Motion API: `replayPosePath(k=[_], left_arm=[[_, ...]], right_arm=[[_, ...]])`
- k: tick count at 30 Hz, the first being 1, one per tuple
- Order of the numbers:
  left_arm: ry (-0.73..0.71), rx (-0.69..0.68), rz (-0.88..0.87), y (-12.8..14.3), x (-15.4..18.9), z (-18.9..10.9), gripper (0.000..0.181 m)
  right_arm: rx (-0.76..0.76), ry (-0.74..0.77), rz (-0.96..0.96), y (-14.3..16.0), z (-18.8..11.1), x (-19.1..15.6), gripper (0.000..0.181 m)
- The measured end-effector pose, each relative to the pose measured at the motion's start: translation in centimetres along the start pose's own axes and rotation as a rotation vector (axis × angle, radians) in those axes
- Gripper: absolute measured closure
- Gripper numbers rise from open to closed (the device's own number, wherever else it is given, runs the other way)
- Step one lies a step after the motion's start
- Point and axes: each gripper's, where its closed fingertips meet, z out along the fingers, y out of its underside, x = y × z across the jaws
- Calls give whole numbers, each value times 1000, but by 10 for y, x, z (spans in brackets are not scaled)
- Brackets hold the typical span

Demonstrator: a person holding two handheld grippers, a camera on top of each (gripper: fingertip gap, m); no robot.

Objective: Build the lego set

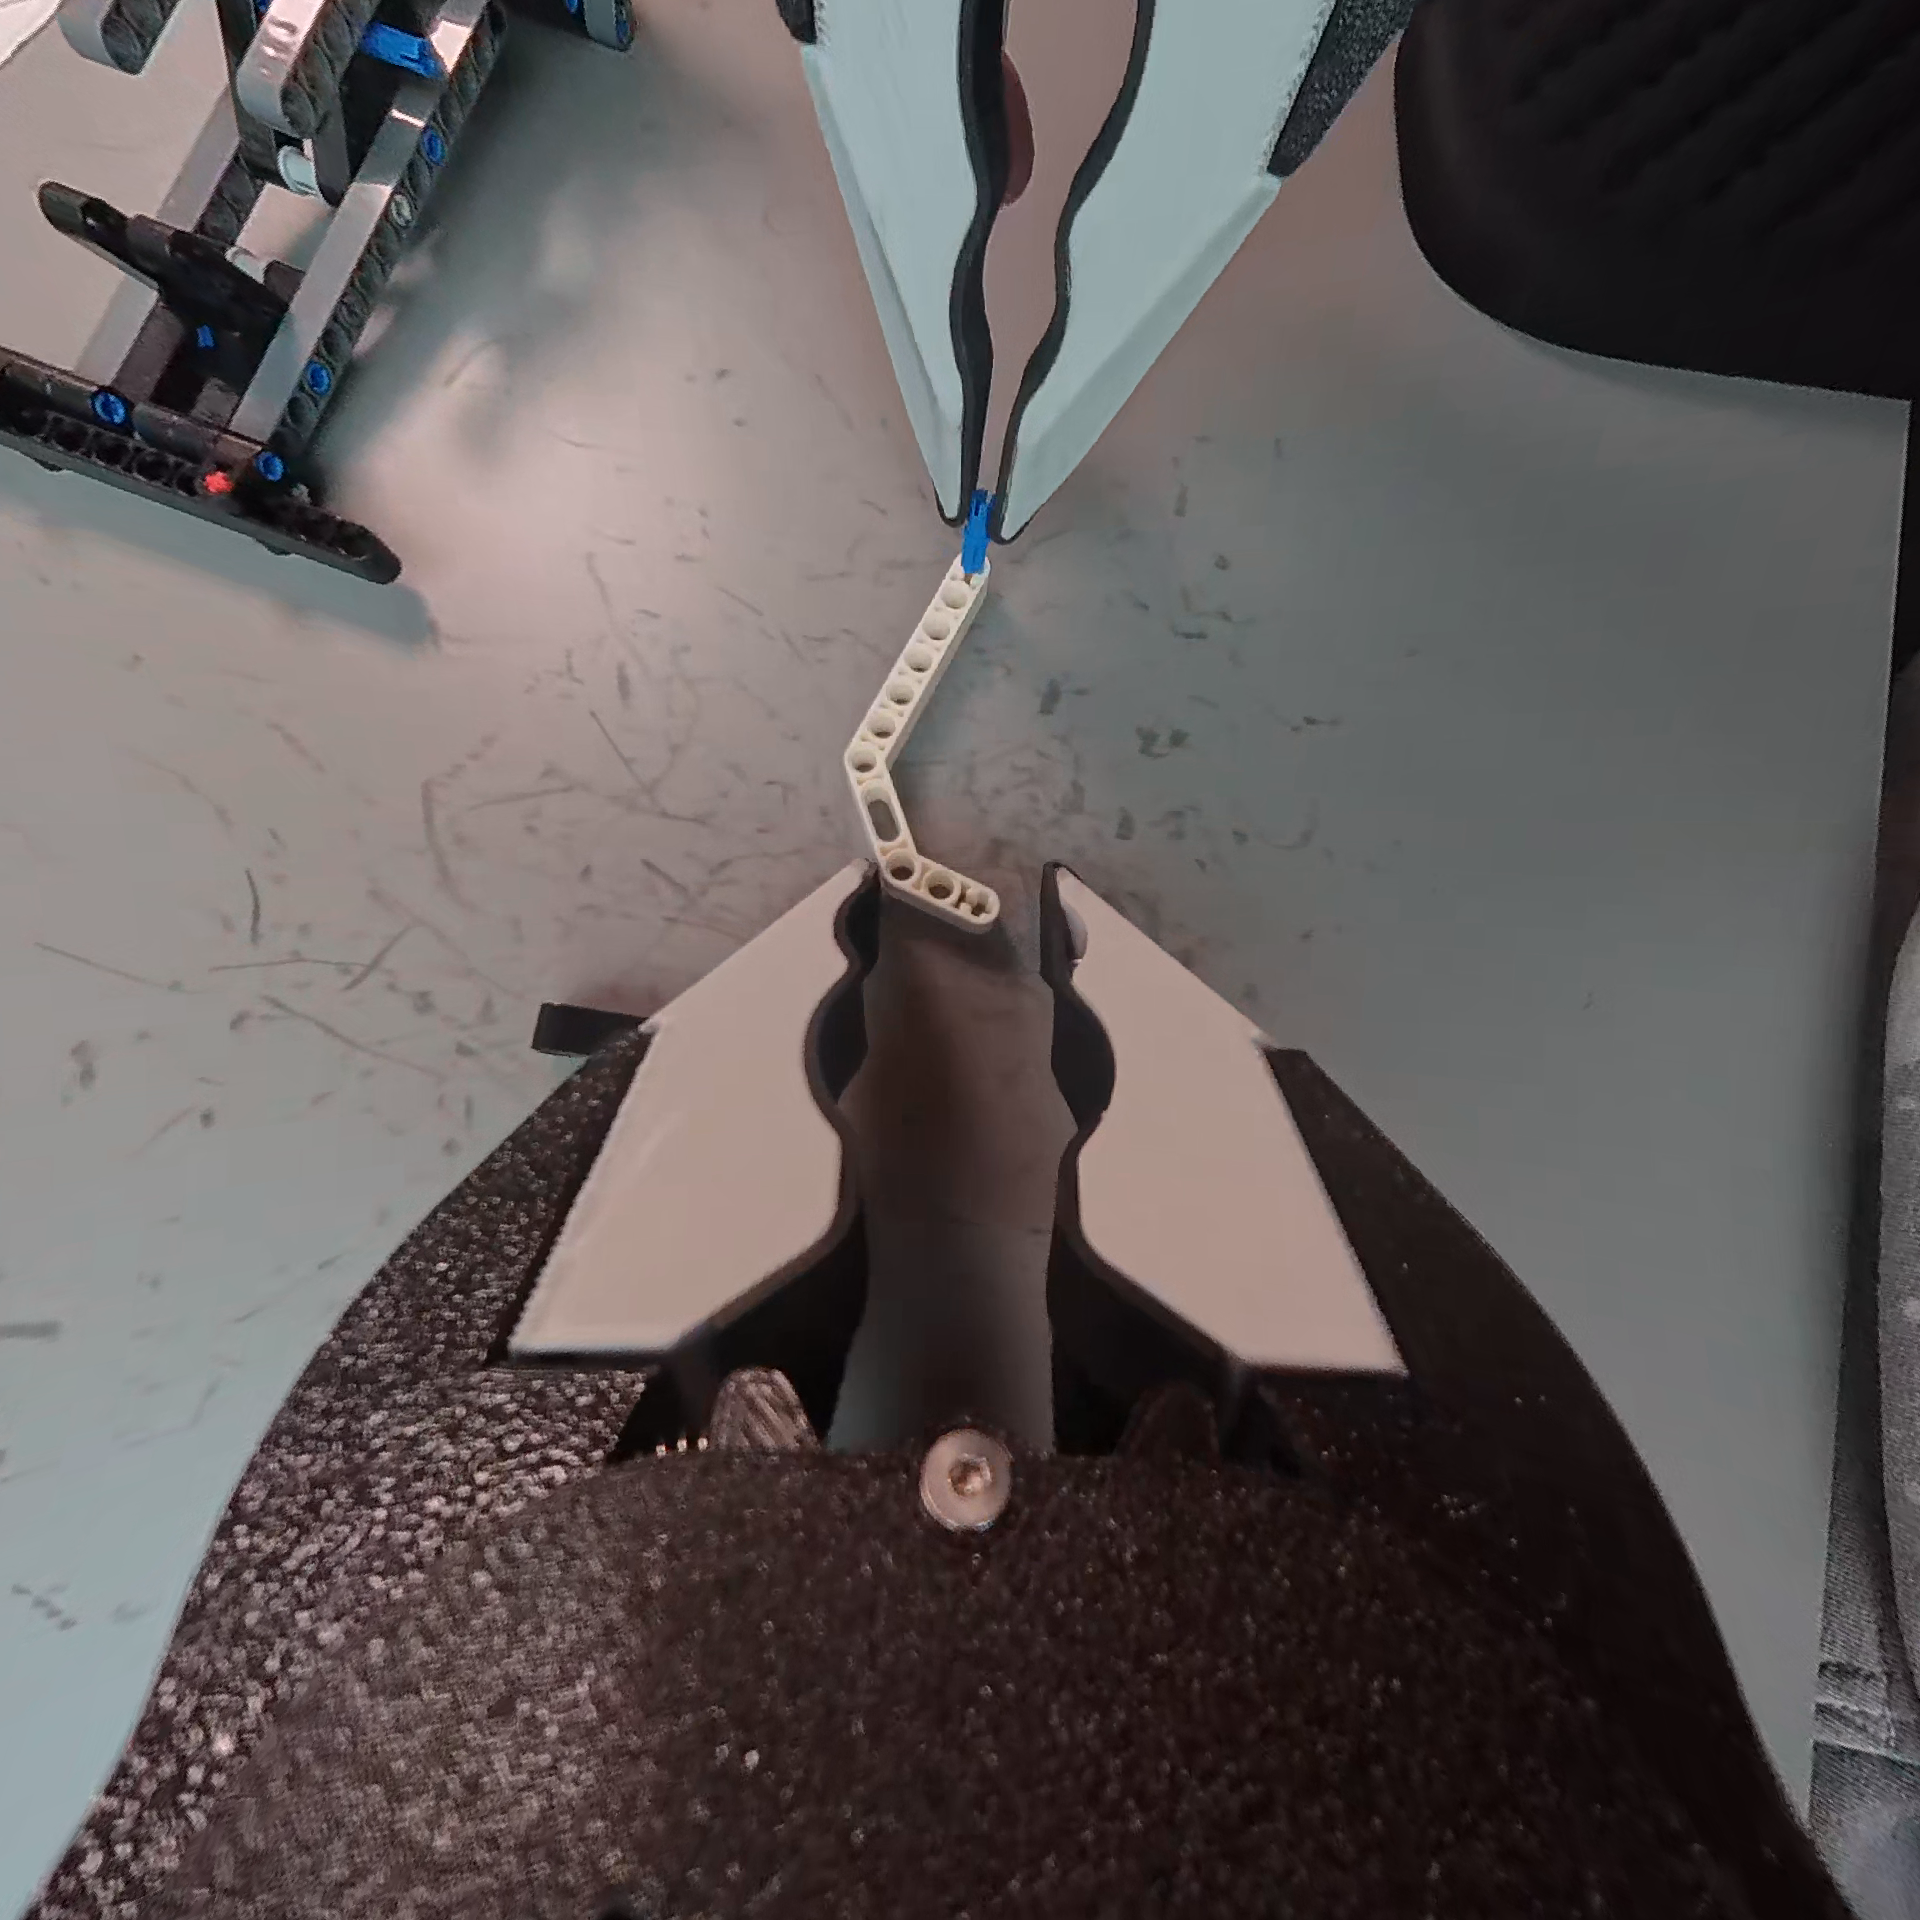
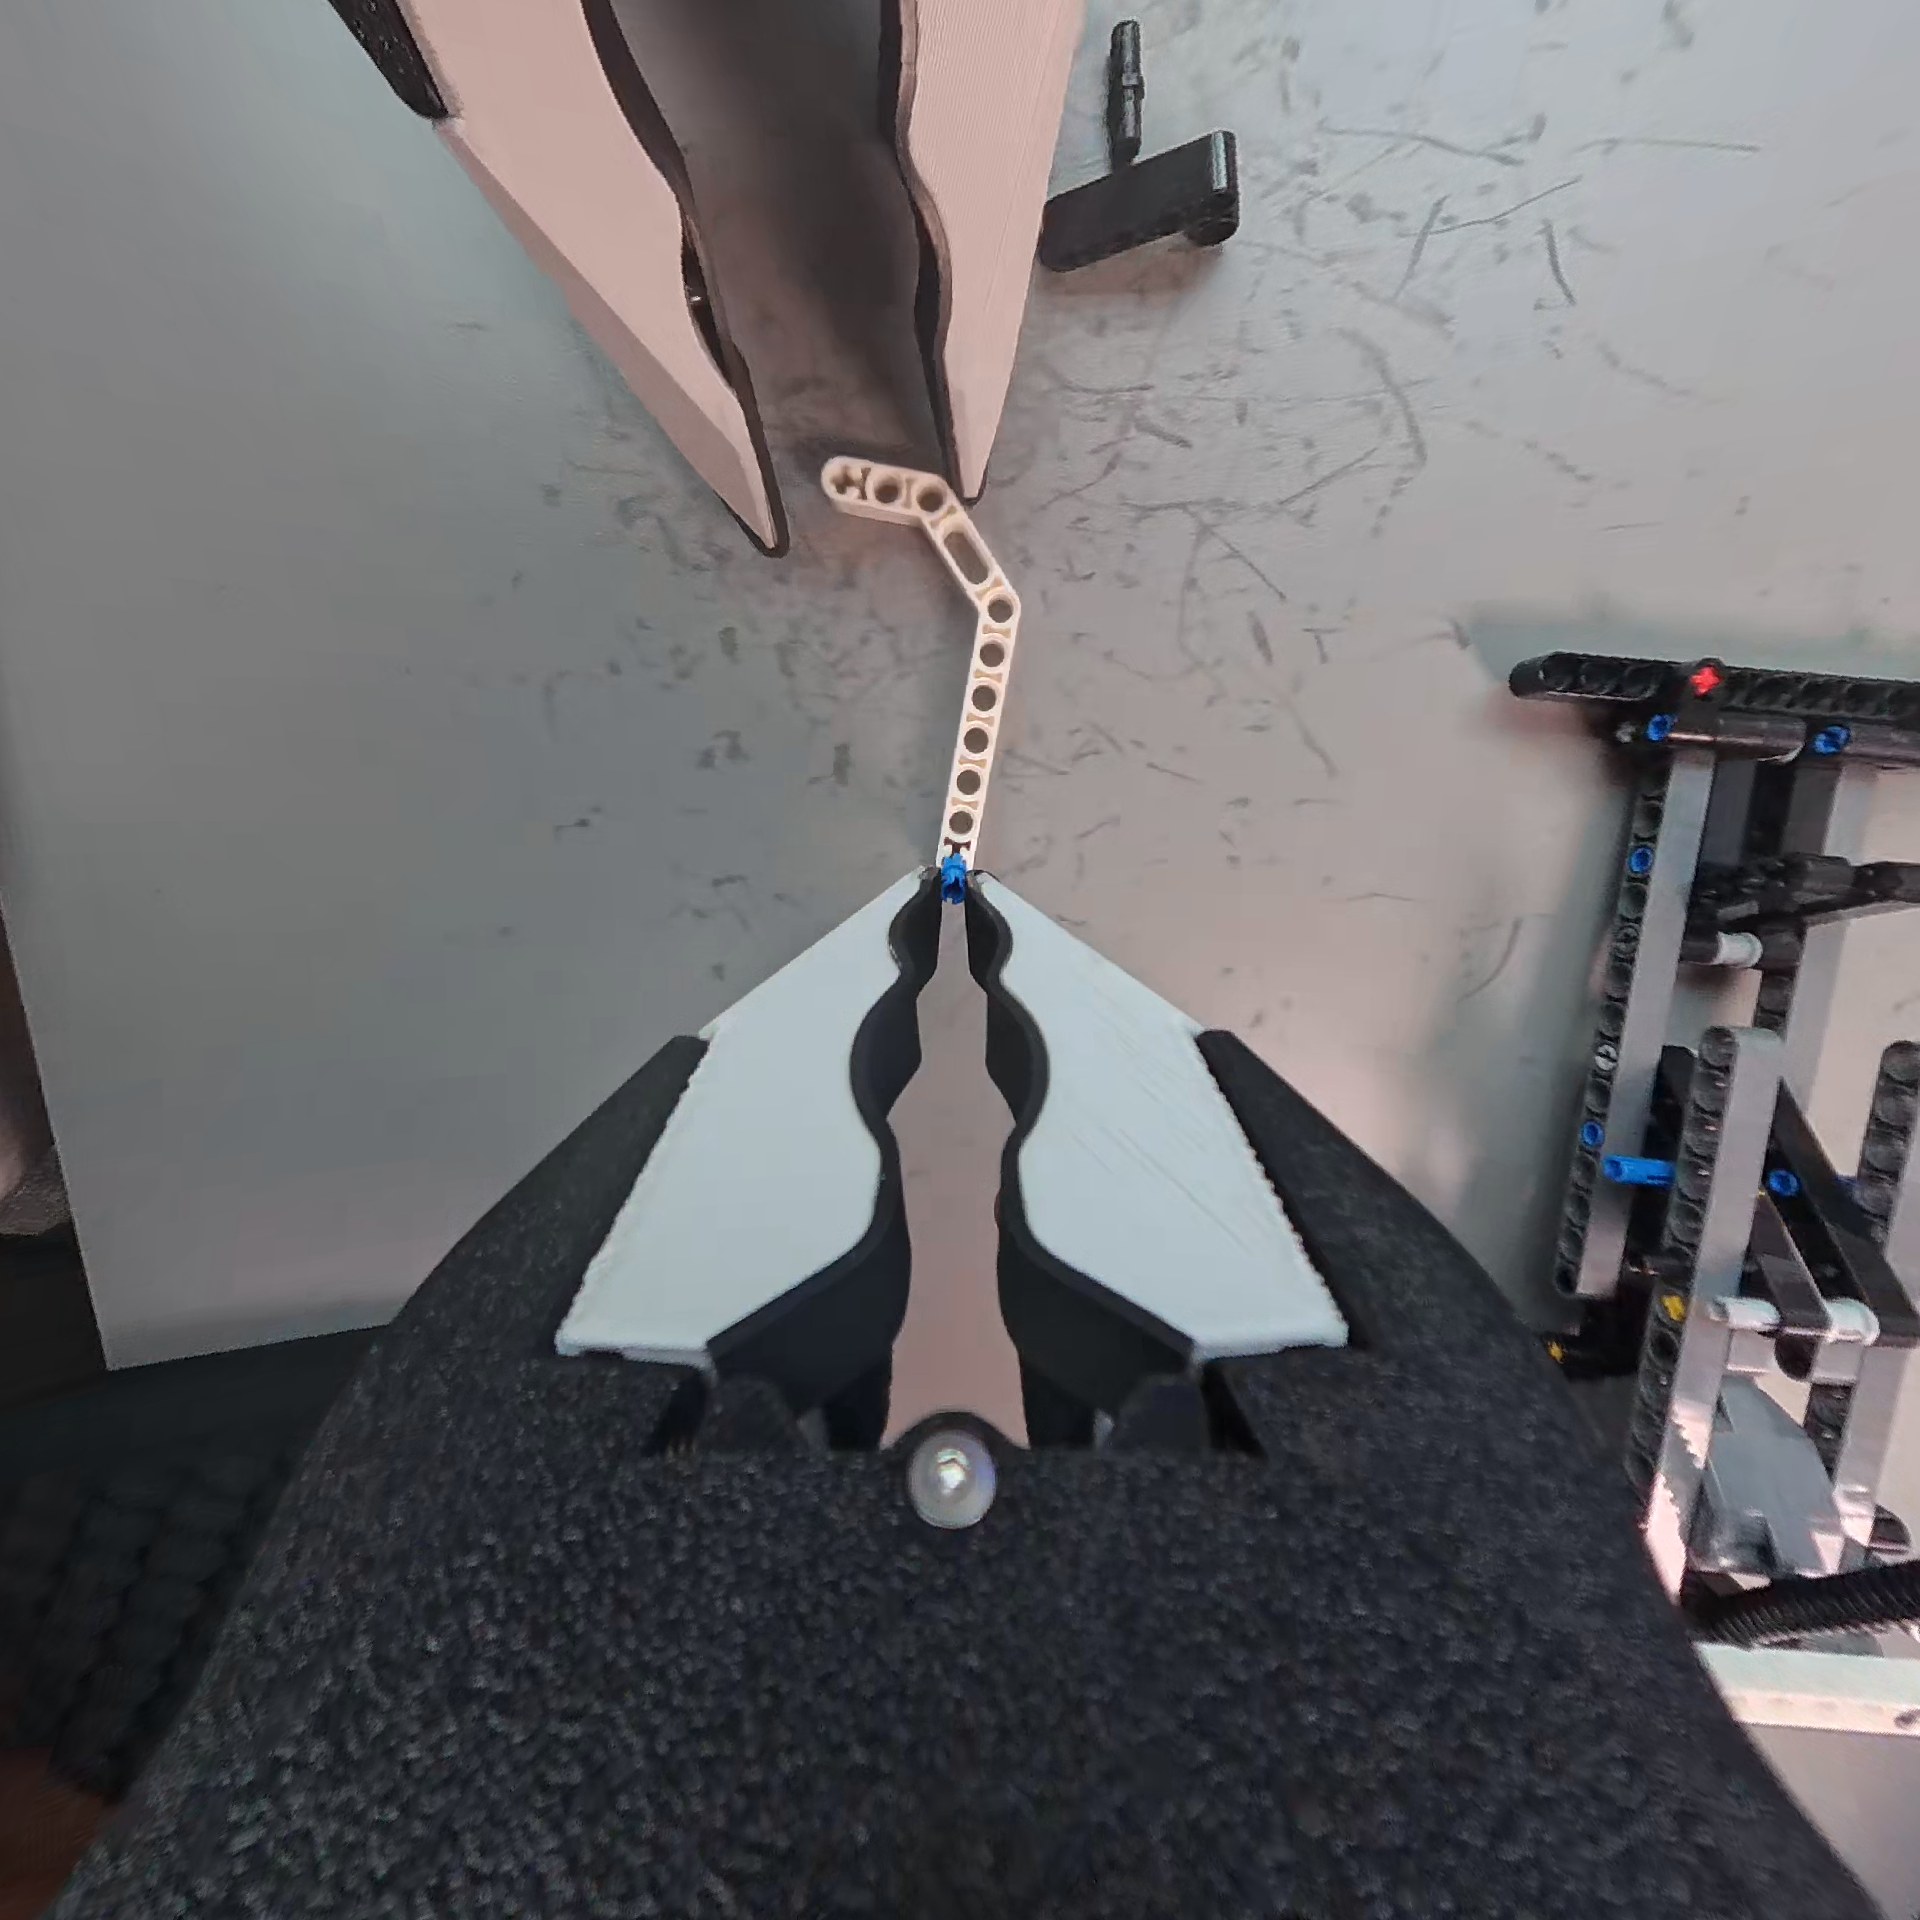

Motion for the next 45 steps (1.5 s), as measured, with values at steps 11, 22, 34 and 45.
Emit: replayPosePath(k=[11, 22, 34, 45], left_arm=[[-26, 1, 46, 1, 3, 0, 158], [-72, 6, 30, 2, 3, 0, 159], [-99, 4, 43, 2, 4, -1, 159], [-122, 5, 58, 3, 5, -1, 159]], right_arm=[[-120, 8, 78, -1, 1, 0, 177], [-115, 43, 135, -2, 2, -2, 177], [-36, 70, 159, 1, 3, -2, 178], [-164, 43, 60, 2, 9, -3, 178]])
